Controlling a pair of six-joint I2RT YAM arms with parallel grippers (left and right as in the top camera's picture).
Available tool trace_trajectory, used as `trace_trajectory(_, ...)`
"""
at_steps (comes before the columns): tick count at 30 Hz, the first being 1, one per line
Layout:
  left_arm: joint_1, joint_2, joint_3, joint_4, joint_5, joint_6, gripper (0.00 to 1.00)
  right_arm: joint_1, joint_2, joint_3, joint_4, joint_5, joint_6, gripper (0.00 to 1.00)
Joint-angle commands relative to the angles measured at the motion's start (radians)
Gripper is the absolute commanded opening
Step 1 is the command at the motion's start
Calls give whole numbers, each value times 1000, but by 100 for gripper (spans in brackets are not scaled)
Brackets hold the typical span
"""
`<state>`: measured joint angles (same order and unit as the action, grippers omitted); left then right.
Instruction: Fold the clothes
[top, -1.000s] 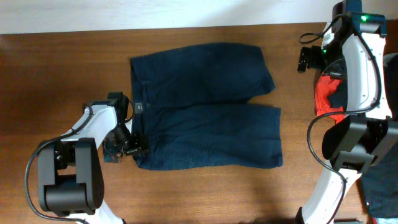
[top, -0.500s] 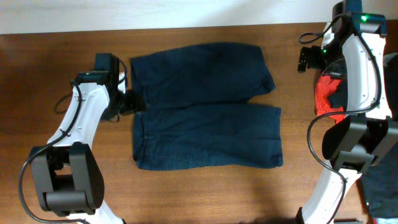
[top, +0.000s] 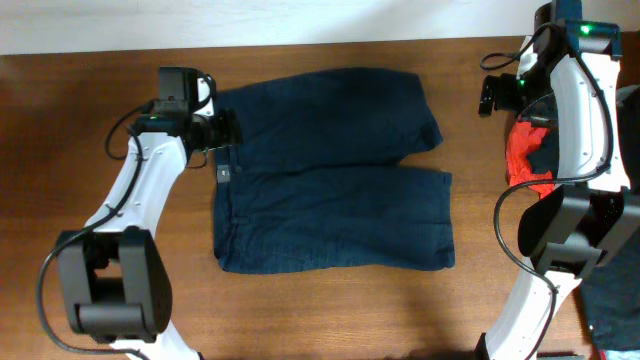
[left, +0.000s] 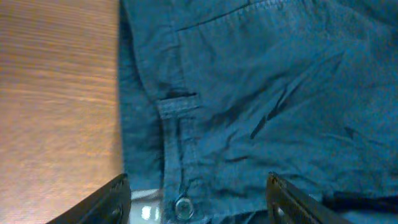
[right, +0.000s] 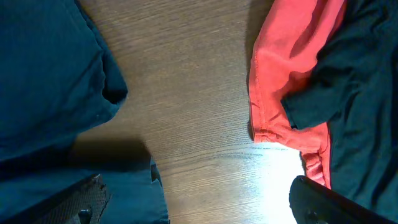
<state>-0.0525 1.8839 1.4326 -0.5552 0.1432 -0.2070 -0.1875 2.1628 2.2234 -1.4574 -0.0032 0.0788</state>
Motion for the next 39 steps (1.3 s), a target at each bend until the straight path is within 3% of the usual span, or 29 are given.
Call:
trace_trajectory(1,-15,100,8,35,25,-31,69,-4,-8,6,-1,12,8,99)
trace_trajectory(10,-17,245,8,85,83,-40,67,-4,-8,6,-1,12,8,99)
trace_trajectory(14,-17,244,12,127,143,-39,46,-4,-8,6,-1,12,8,99)
trace_trajectory(17,-17,244,12,161,189,-39,38,-4,-8,6,-1,12,8,99)
trace_trajectory(20,-19,244,12,189,214,-37,22,-4,-8,6,-1,12,8,99)
trace_trajectory(25,-76,244,12,223,241,72,22,-4,-8,6,-1,12,8,98)
trace_trajectory(31,-105,244,12,221,163,74,21,-4,-8,6,-1,12,8,99)
trace_trajectory(34,-96,244,13,217,155,74,15,-4,-8,6,-1,12,8,99)
trace_trajectory(39,-91,244,19,194,95,74,11,-4,-8,6,-1,12,8,99)
